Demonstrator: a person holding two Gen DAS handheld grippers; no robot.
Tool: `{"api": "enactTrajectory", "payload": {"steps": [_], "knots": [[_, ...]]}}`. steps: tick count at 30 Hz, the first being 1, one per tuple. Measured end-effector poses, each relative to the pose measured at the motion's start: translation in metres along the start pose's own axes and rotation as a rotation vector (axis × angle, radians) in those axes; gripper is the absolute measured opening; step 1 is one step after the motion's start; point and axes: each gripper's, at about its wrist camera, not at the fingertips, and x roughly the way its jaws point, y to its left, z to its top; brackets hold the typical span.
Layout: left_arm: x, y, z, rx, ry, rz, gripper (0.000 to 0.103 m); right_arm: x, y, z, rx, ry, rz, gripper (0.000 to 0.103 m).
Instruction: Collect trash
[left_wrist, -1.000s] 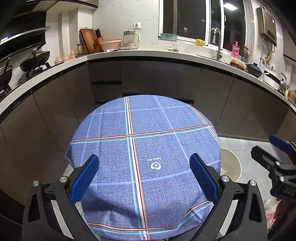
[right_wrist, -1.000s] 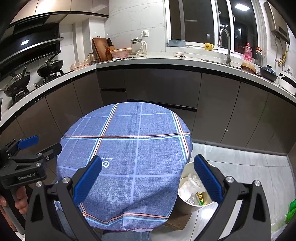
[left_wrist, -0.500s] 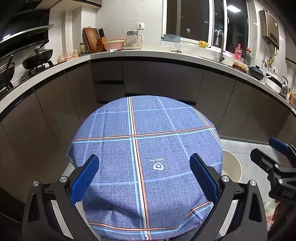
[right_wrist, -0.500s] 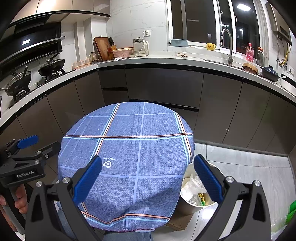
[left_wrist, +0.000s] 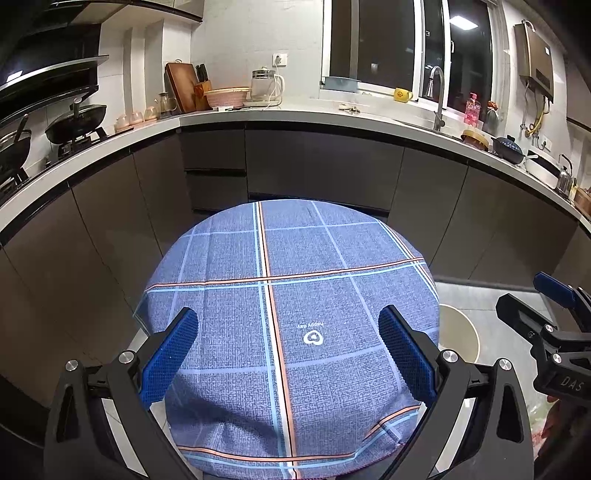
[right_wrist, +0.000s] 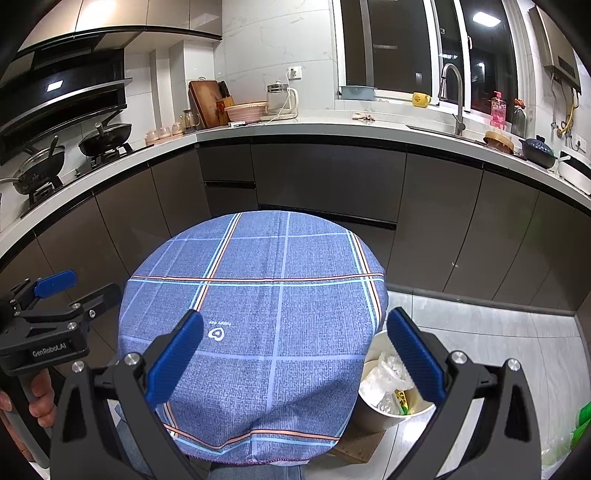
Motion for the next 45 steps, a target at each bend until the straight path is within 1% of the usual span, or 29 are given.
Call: {"api": "enactTrajectory", "payload": {"steps": [28, 33, 45], "knots": [[-0.0002, 0.0035, -0.0008, -0.013, 0.004, -0.011, 0.095, -0.0002, 0.0008, 0.0001, -0.004, 0.001, 0.002, 0.100], [0.0004, 0.0037, 0.0000, -0.014, 0.005, -0.013, 0.095, 0.0012, -0.0002, 0.0002, 0.006, 0.003, 0.014, 0.100], [0.0065, 0.0051, 0.0004, -0.017, 0.010, -0.023, 0.095, 0.0024, -0.0002, -0.0004, 0.008, 0.004, 0.013, 0.100]]}}
